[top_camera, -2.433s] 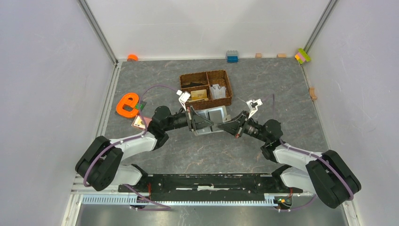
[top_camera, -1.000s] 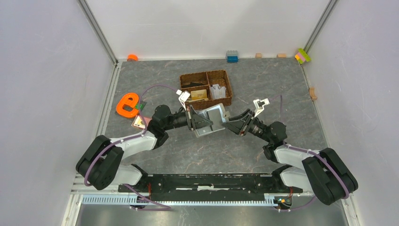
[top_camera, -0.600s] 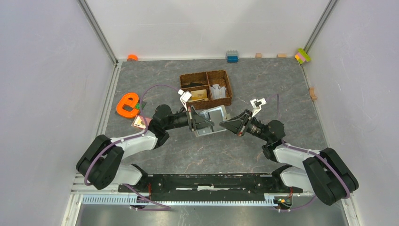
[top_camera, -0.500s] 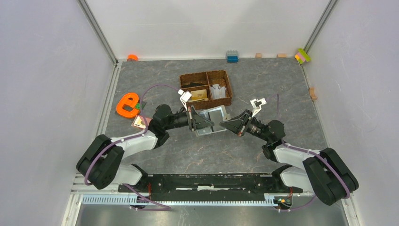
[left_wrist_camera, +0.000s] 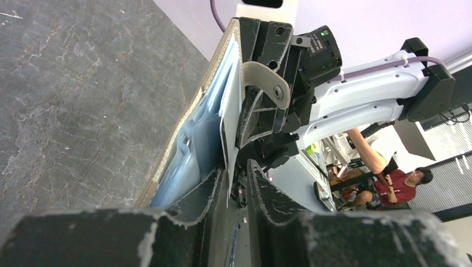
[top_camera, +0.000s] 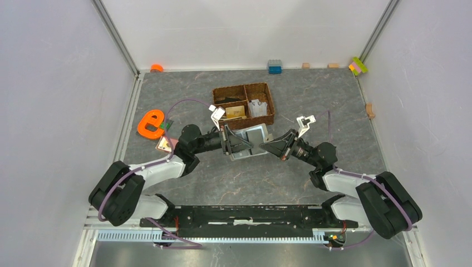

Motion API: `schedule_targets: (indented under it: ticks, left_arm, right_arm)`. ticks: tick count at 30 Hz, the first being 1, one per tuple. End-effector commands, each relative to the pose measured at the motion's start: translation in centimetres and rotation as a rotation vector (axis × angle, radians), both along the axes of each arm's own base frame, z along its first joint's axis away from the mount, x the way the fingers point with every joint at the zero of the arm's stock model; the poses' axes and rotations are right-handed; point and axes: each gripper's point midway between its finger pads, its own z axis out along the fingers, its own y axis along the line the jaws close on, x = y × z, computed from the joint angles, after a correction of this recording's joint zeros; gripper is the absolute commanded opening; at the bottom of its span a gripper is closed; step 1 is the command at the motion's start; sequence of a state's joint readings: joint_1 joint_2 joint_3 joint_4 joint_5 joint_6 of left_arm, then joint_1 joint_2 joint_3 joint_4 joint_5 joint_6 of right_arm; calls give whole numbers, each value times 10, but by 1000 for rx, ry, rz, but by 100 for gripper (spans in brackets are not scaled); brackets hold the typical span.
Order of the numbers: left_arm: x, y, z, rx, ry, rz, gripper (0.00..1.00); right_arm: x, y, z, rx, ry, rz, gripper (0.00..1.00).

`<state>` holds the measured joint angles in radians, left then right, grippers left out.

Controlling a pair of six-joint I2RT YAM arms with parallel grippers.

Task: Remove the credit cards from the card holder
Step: Remove the credit card from the card holder.

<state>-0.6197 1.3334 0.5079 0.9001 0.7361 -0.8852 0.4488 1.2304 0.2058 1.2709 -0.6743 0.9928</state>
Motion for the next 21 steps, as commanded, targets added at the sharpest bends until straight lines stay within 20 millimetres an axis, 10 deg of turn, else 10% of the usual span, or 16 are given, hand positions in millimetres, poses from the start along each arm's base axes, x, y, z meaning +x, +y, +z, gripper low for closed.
schedule_targets:
  ticks: [1,21]
  left_arm:
    - [-12,3,34,-98,-106,-26,22]
    - [-16,10,42,-125,-137,0,2]
  right_arm:
    - [-1,-1,14,39,-50,7,0]
    - [-1,-9,16,105,-1,23,1]
